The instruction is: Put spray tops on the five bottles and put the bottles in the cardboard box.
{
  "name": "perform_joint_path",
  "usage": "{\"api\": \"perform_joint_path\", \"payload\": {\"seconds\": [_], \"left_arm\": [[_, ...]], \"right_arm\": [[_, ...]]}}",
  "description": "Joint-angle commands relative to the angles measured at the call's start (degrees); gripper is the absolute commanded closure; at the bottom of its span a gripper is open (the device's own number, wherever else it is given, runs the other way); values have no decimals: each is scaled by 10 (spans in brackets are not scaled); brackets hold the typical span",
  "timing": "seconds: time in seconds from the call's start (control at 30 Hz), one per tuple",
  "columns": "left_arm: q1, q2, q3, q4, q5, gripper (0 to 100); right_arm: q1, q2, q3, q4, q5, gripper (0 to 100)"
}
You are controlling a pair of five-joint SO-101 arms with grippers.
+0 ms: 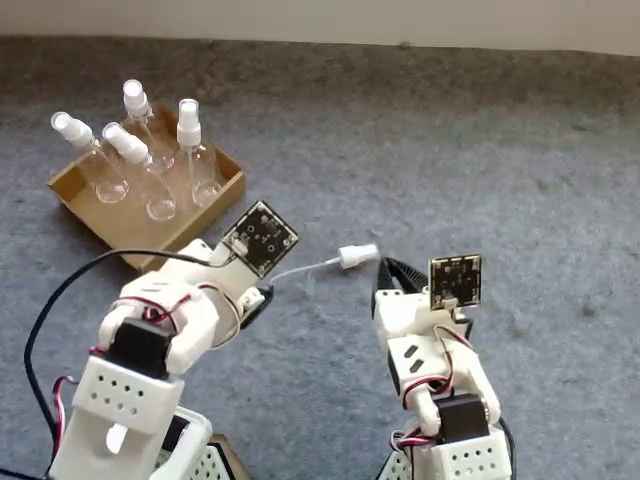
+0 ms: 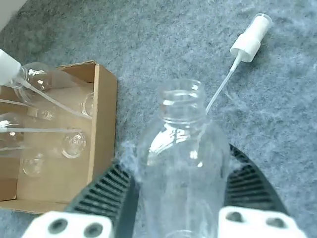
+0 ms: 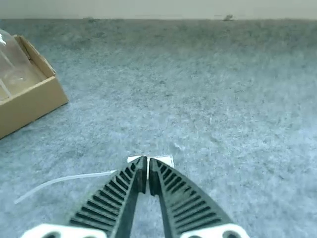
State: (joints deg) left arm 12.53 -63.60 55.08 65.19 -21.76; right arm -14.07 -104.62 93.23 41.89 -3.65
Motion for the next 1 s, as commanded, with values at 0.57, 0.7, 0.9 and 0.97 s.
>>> {"api": "perform_joint_path", "payload": {"seconds": [0.57, 0.7, 0.9, 0.97], "left_arm": [[-4, -179, 97, -45, 11, 915], [-41, -180, 125, -130, 11, 915], [-47, -180, 165, -207, 158, 915], [-48, -180, 178, -236, 204, 915]], "right_arm": [[-5, 618, -529, 233, -66, 984], [-4, 702, -596, 237, -225, 984], [-6, 784, -630, 236, -332, 984], [-6, 810, -632, 234, -334, 959]]}}
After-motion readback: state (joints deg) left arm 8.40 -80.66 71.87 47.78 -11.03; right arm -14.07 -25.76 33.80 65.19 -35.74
